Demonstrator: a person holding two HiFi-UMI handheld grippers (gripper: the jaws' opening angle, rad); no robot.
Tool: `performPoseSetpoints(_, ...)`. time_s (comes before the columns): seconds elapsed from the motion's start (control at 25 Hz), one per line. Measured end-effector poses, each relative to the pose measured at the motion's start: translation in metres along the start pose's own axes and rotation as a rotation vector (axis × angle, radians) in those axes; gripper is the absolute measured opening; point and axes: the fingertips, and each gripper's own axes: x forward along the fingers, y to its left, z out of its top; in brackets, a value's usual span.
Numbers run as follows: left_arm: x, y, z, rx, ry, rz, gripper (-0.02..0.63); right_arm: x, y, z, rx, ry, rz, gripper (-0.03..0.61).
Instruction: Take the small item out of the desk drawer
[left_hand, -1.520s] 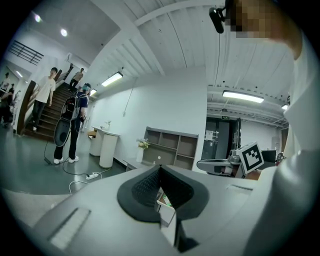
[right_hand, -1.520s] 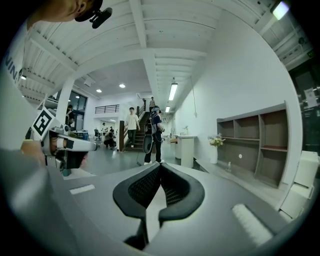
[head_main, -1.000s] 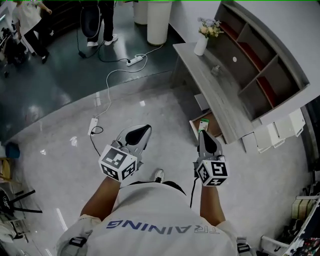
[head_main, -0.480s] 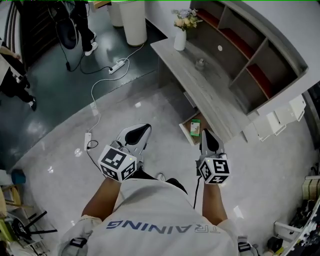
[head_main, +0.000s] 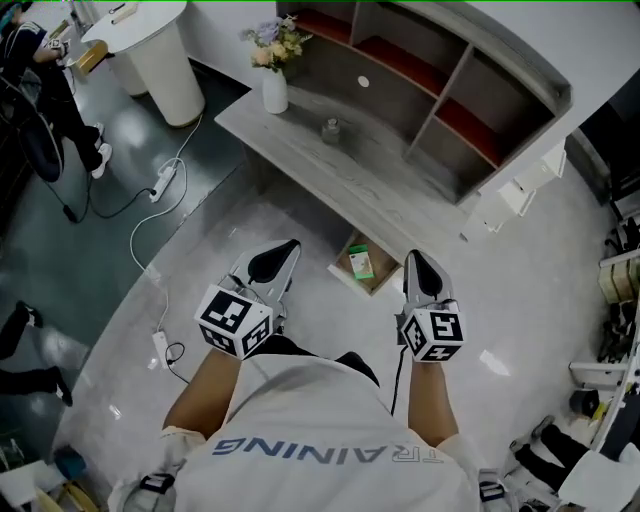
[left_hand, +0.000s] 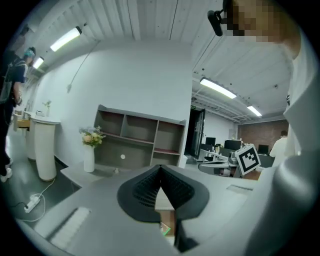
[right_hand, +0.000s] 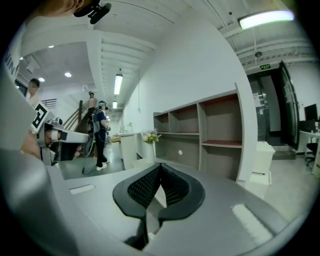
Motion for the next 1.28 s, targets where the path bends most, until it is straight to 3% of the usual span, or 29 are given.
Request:
performPoseSetpoints(0.32, 0.063, 0.063, 0.007, 0.020, 0.061, -0.208, 0.002, 0.038, -0.001, 0.009, 0.044, 0.008, -0.217, 0.017)
performPoseSetpoints(0.6, 0.102, 0.060, -0.004, 0.033, 0.106, -0.345, 0.002, 0.022, -0.008, -0.010, 0.088, 0.042, -0.351, 0.017)
performPoseSetpoints(0.96, 0.115, 0.003, -0.007, 0.045, 0.114, -0.381, 0.002, -0.008, -0.038, -0.010, 0.092, 0.012, -0.351, 0.021)
performPoseSetpoints(1.28, 0.113, -0.022, -0.011, 0.051, 0.119, -0.364, 0.002, -0.020, -0.048, -0.013, 0.095, 0.012, -0.302, 0.102)
